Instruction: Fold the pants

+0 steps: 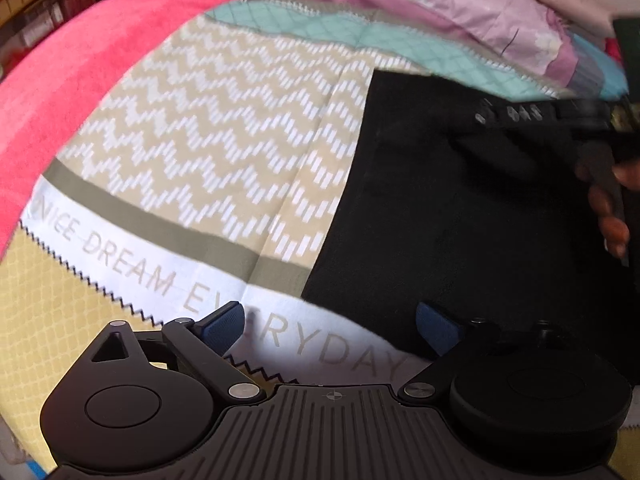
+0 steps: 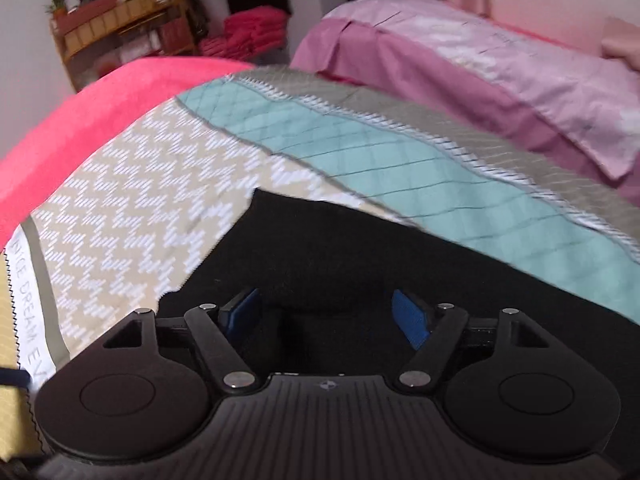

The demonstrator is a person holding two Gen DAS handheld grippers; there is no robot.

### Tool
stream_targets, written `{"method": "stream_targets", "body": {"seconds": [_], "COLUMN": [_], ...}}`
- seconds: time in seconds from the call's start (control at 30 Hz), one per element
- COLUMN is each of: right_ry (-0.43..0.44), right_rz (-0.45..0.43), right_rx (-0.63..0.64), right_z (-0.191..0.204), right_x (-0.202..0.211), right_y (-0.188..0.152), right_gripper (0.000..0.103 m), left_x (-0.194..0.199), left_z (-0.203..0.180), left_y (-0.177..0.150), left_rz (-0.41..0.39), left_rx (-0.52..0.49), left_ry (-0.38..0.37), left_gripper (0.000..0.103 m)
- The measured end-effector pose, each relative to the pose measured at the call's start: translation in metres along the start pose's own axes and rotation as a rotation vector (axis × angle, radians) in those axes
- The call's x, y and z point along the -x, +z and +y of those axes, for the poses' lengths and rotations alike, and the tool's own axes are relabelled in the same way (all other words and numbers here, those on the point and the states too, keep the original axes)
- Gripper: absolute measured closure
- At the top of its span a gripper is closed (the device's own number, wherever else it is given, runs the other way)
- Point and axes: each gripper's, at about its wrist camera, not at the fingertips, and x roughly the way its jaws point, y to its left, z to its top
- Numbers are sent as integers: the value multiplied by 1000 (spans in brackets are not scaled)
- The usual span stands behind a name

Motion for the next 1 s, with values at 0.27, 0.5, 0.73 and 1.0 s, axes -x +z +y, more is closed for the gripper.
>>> {"method": "stream_targets", "body": {"seconds": [0.27, 0.5, 0.73, 1.0], "right_ry": [-160, -199, -349, -479], "right_rz": [80, -85, 42, -202], "right_rx": [-35, -218, -238, -386], "right_z": [-48, -125, -209, -293], "right_x": [-27, 78, 78, 171], "right_y": [-31, -54, -116, -147], "right_gripper": [2, 11, 15, 12], "left_x": [-1, -24, -96, -139], "left_z": [-36, -91, -156, -186], "left_y": [33, 71, 121, 116], "left_rz": [-48, -55, 9, 19], "left_rx": [-79, -130, -116, -255], "left_ry": [5, -84, -142, -48], "left_gripper": [0, 0, 0, 0]}}
